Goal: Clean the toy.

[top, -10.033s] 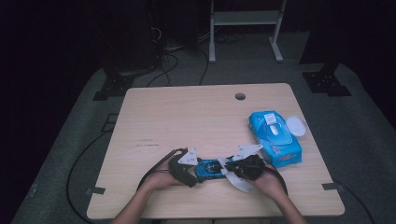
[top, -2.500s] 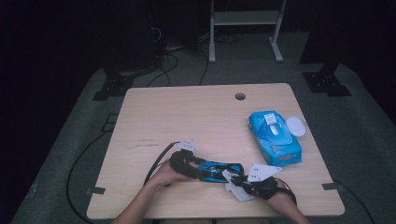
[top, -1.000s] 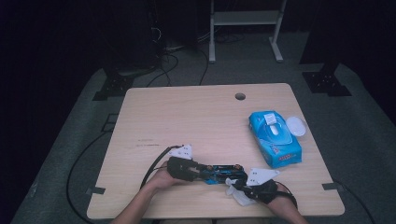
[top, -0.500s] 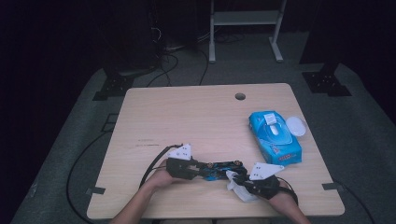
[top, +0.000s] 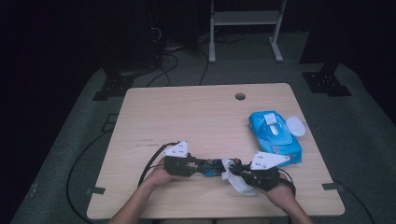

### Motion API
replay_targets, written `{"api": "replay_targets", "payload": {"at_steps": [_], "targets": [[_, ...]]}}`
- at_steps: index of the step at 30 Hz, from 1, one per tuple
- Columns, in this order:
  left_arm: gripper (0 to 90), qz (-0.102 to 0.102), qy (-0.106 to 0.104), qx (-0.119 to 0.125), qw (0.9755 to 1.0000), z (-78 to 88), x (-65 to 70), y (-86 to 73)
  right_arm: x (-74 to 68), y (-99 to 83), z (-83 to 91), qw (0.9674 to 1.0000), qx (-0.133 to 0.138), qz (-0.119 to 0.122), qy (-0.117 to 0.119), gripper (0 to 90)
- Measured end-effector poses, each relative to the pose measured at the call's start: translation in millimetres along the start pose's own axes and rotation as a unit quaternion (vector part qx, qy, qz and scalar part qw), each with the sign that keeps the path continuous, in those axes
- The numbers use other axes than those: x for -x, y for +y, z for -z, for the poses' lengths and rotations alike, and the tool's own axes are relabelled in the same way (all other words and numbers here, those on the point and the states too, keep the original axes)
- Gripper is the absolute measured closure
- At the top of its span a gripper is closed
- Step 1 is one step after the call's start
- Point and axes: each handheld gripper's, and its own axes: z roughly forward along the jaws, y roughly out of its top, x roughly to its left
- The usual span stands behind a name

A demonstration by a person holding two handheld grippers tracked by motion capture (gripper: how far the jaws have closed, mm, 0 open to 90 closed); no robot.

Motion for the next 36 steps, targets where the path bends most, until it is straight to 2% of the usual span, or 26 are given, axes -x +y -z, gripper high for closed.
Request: {"api": "replay_targets", "payload": {"at_steps": [2,4,6,9,12,17,20,22,26,28,31,32,36], "targets": [[71.2,0.0,0.003,-0.002,1.0,-0.1,-1.3,-1.4,0.3,14.1,-8.2,1.0,-0.008,-0.001,0.0,85.9],[71.2,-0.008,0.008,-0.012,0.9999,-0.2,-1.6,-2.2,1.5,25.4,-22.4,0.9997,-0.025,0.004,-0.007,85.8],[71.3,-0.01,0.009,-0.019,0.9997,-0.9,-1.8,-4.0,3.7,32.6,-38.8,0.9993,-0.038,0.0,-0.004,85.8],[71.5,-0.014,0.014,-0.039,0.999,-2.4,-2.4,-6.7,4.0,38.0,-64.1,0.9982,-0.06,-0.004,-0.001,85.8],[71.7,-0.016,0.018,-0.048,0.9986,-2.9,-2.8,-8.9,4.0,35.5,-82.4,0.9963,-0.086,-0.006,-0.003,85.7],[71.7,-0.015,0.019,-0.047,0.9986,-2.5,-3.1,-9.2,9.4,32.3,-77.3,0.9962,-0.085,-0.016,-0.009,85.6],[71.7,-0.015,0.02,-0.047,0.9986,-2.5,-3.1,-9.0,17.8,27.6,-68.9,0.995,-0.093,-0.029,-0.026,85.6],[71.7,-0.014,0.021,-0.047,0.9986,-3.0,-2.9,-8.8,21.8,24.5,-65.4,0.9947,-0.088,-0.044,-0.028,85.6],[71.6,-0.014,0.021,-0.048,0.9985,-2.6,-3.0,-9.0,13.1,27.8,-72.2,0.996,-0.08,-0.031,-0.025,85.5],[71.6,-0.016,0.021,-0.049,0.9985,-2.5,-3.3,-8.8,8.5,32.2,-79.2,0.9967,-0.074,-0.033,-0.006,85.5],[71.6,-0.016,0.022,-0.049,0.9984,-2.4,-2.9,-8.7,0.2,37.7,-90.7,0.9968,-0.078,-0.018,0.003,85.4],[71.6,-0.016,0.021,-0.049,0.9984,-2.3,-3.0,-8.8,-0.9,38.5,-92.2,0.9968,-0.079,-0.011,0.0,85.4],[71.6,-0.013,0.022,-0.047,0.9985,-3.2,-3.1,-8.7,6.6,36.4,-84.1,0.9962,-0.085,-0.01,-0.018,85.5]]}}
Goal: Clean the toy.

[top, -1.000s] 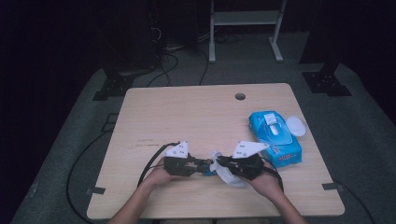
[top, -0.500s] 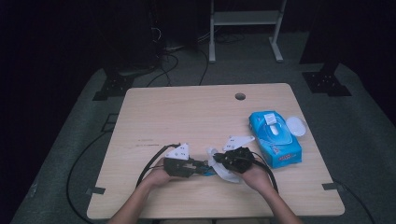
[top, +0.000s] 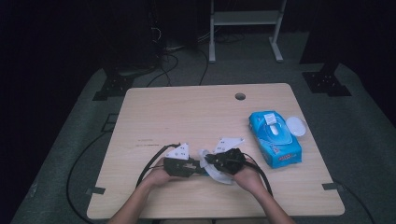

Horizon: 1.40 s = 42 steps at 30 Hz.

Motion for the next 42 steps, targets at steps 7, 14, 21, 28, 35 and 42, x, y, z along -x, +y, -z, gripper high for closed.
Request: {"api": "replay_targets", "payload": {"at_steps": [7,14,21,28,35,42], "targets": [[71.6,-0.001,-0.001,-0.001,1.0,-0.4,0.2,0.6,-4.4,3.1,-5.7,1.0,0.004,-0.004,0.004,85.5],[71.6,0.001,0.0,-0.002,1.0,-0.2,0.2,0.6,5.2,-7.3,6.5,0.9999,0.005,-0.01,-0.01,85.5],[71.6,0.001,0.001,-0.002,1.0,-0.5,0.4,1.1,8.7,-13.2,12.6,0.9993,0.009,-0.03,-0.022,85.4],[71.6,-0.002,0.002,-0.005,1.0,-0.1,0.8,1.2,-9.5,3.3,-8.4,0.9999,0.01,-0.006,0.0,85.4],[71.6,0.002,0.0,-0.006,1.0,-0.2,0.2,1.6,9.0,-15.4,14.6,0.9992,0.006,-0.022,-0.034,85.4],[71.6,0.001,0.0,-0.008,1.0,-0.3,0.3,1.9,16.1,-23.0,23.9,0.9983,0.008,-0.033,-0.047,85.4]]}}
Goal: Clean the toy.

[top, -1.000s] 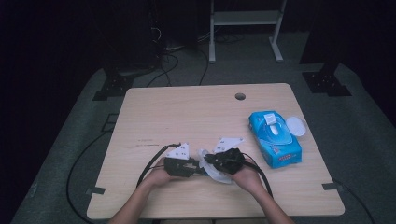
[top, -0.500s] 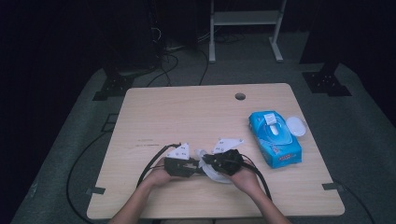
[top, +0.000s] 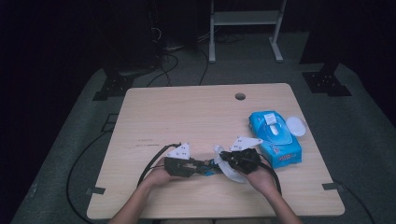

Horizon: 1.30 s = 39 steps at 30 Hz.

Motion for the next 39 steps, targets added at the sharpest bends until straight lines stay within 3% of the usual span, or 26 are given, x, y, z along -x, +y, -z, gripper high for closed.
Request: {"api": "replay_targets", "payload": {"at_steps": [2,5,10,13,18,21,29,39], "targets": [[71.6,0.002,0.0,0.001,1.0,-0.1,0.2,-0.1,-4.3,1.0,-3.2,0.9999,0.002,0.009,0.004,85.4],[71.5,0.0,0.001,0.0,1.0,-0.1,0.1,0.1,-2.7,-0.2,-2.0,1.0,0.003,0.003,0.005,85.4],[71.6,-0.001,0.0,0.001,1.0,-0.1,-0.4,0.0,10.8,-9.7,12.4,0.9997,-0.001,-0.005,-0.025,85.3],[71.6,-0.001,0.0,0.001,1.0,-0.5,-0.3,0.3,11.9,-10.4,13.5,0.9995,-0.002,-0.012,-0.029,85.3],[71.6,0.002,0.0,0.001,1.0,-0.5,0.3,0.2,-3.9,-0.6,-1.5,1.0,0.004,0.006,-0.002,85.2],[71.6,0.001,0.0,0.0,1.0,-0.1,0.2,0.1,-6.9,1.0,-4.0,0.9999,0.001,0.016,0.001,85.2],[71.6,-0.003,0.0,-0.001,1.0,-0.8,0.0,0.7,17.8,-20.5,22.6,0.9991,0.001,-0.026,-0.032,85.2],[71.6,0.001,-0.002,0.001,1.0,-0.9,-0.5,0.3,7.2,-15.3,15.3,0.9995,0.01,-0.009,-0.028,85.2]]}}
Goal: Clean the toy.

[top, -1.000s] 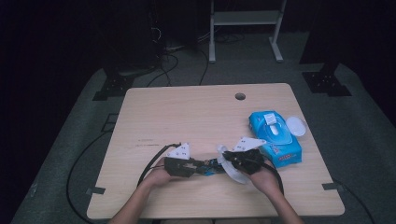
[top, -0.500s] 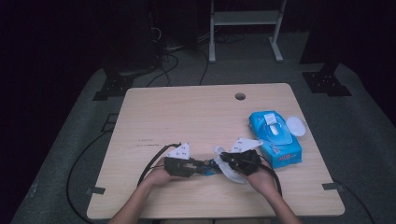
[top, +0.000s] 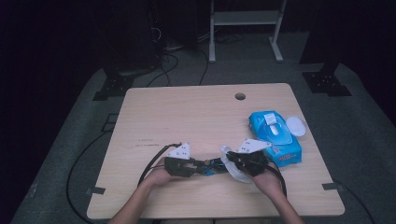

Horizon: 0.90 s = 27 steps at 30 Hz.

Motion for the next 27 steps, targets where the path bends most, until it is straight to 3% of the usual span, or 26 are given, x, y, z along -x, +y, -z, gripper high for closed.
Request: {"api": "replay_targets", "payload": {"at_steps": [6,13,23,27], "targets": [[71.6,-0.007,0.001,-0.003,1.0,-0.4,0.7,0.7,8.1,-13.0,14.3,0.9998,0.005,-0.018,-0.011,85.2],[71.6,-0.006,-0.001,-0.004,1.0,-0.7,0.6,1.1,7.9,-20.6,27.2,0.9997,0.004,-0.016,-0.016,85.2],[71.6,-0.005,0.0,-0.005,1.0,-0.5,0.2,1.1,6.0,-6.4,3.2,0.9998,0.008,-0.015,-0.007,85.2],[71.6,-0.006,0.0,-0.005,1.0,-0.7,0.1,1.2,12.5,-12.4,10.1,0.9997,0.01,-0.022,-0.009,85.1]]}}
